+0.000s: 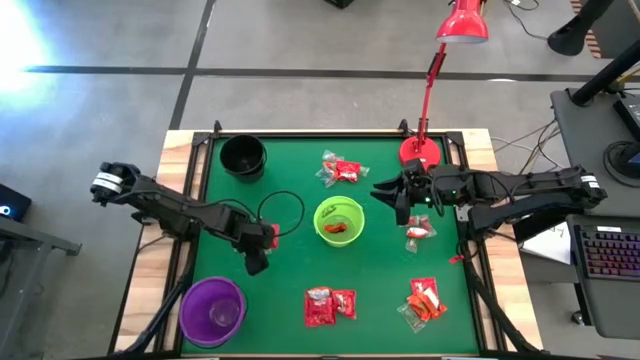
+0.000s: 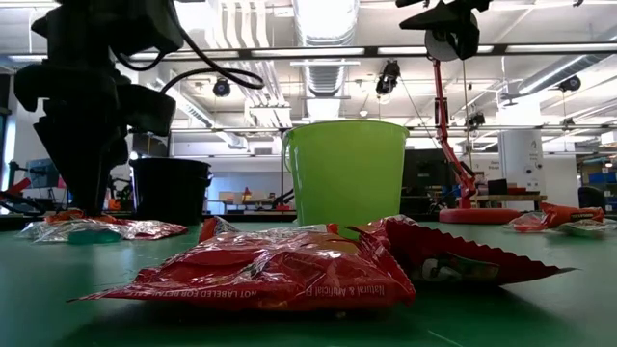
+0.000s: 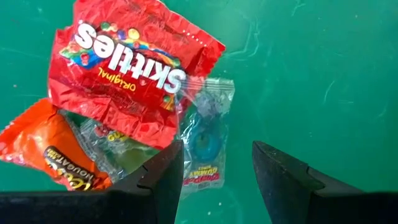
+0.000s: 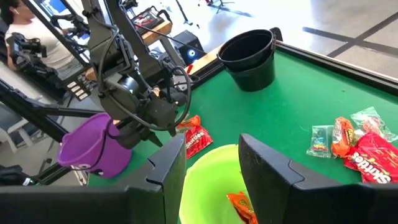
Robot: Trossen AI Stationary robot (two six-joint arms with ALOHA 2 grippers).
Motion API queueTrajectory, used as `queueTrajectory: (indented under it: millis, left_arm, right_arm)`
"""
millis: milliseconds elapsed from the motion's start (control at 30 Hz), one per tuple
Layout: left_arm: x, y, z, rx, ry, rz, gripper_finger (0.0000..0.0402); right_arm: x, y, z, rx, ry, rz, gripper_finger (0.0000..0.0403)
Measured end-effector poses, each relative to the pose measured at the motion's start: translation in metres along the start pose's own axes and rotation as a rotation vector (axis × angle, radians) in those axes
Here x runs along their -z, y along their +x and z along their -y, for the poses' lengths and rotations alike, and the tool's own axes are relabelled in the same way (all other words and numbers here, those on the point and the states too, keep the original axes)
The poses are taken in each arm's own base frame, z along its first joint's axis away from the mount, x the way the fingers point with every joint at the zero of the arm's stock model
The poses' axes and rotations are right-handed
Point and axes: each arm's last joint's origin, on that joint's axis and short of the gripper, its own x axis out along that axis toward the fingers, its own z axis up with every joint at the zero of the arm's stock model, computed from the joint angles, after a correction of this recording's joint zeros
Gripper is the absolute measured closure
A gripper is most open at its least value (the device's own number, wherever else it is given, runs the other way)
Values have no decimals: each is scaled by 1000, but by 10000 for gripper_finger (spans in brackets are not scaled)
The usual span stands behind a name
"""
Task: Sort candy
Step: Put the blue gummy into the purple bucket
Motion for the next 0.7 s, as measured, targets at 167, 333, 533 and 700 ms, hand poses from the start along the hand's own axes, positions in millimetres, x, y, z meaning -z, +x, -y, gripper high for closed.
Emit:
queueTrajectory:
  millis: [167,333,533,700]
  left_arm:
    - [0,4,-1,14,-6,20,229]
    - [1,10,-2,-6,-1,8,229]
    - [2,18,-3,-17,-6,-2,240]
    - [4,26,-6,-12,-41,9,257]
  right_arm:
    - [1,0,0,4,-2,-6,266]
    - [1,0,0,3,-1,-6,266]
    - [0,0,0,3,-1,-5,266]
    - [0,0,0,2,-1,-3,266]
